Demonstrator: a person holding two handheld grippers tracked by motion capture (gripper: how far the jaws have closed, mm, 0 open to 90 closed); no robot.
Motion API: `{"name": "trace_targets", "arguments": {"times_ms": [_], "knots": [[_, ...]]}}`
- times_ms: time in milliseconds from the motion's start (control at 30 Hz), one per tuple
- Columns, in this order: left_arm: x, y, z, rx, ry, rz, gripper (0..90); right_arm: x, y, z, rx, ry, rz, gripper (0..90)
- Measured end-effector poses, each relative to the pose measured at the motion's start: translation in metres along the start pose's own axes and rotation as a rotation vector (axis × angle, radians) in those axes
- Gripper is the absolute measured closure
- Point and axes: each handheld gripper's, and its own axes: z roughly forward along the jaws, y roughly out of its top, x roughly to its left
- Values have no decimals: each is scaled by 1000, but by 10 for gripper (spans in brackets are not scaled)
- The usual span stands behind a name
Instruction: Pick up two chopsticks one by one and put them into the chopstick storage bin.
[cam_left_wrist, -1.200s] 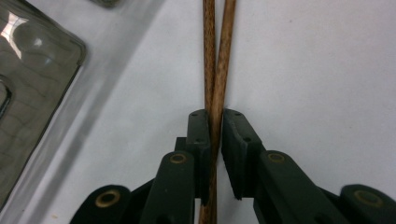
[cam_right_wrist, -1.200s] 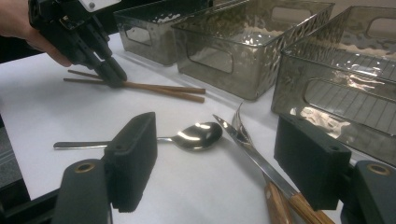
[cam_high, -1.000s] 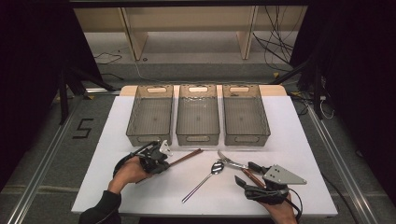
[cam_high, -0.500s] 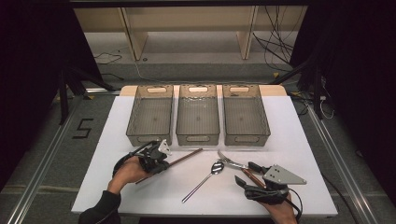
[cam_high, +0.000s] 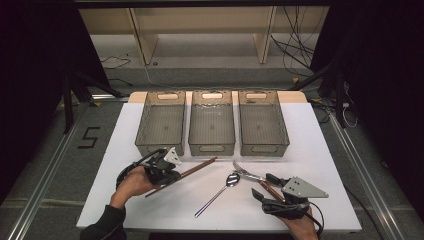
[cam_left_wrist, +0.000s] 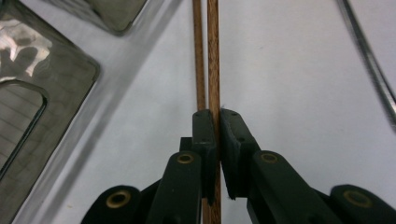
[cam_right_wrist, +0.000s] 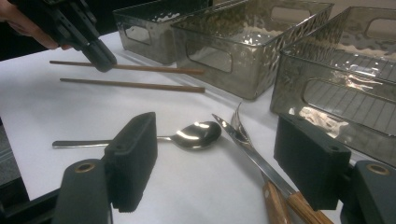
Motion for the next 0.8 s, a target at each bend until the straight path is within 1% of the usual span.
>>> {"name": "trace_targets", "arguments": {"times_ms": [33, 67, 100, 200, 367, 433, 533, 633, 733, 800], "knots": [[0, 1, -3, -12, -8, 4, 845, 0, 0, 0, 0, 0, 0, 308], [-2, 2, -5, -29, -11, -3, 845, 0, 0, 0, 2, -2, 0, 308], [-2, 3, -8, -34, -7, 6, 845, 0, 0, 0, 4, -2, 0, 308], [-3, 5, -13, -59, 8, -2, 845, 0, 0, 0, 2, -2, 2, 308], [2, 5, -19, -122, 8, -36, 845, 0, 0, 0, 2, -4, 7, 308], [3, 6, -23, -143, 16, -45, 845, -1, 0, 0, 1, -5, 12, 308], [6, 8, -32, -194, 28, -81, 845, -1, 0, 1, -1, -5, 14, 308], [13, 7, -40, -215, 69, -112, 845, -1, 0, 1, 2, -3, 15, 308], [22, 6, -44, -240, 104, -161, 845, -1, 0, 1, 1, -3, 15, 308], [29, 6, -45, -244, 124, -183, 845, -1, 0, 1, -3, -4, 15, 308]]}}
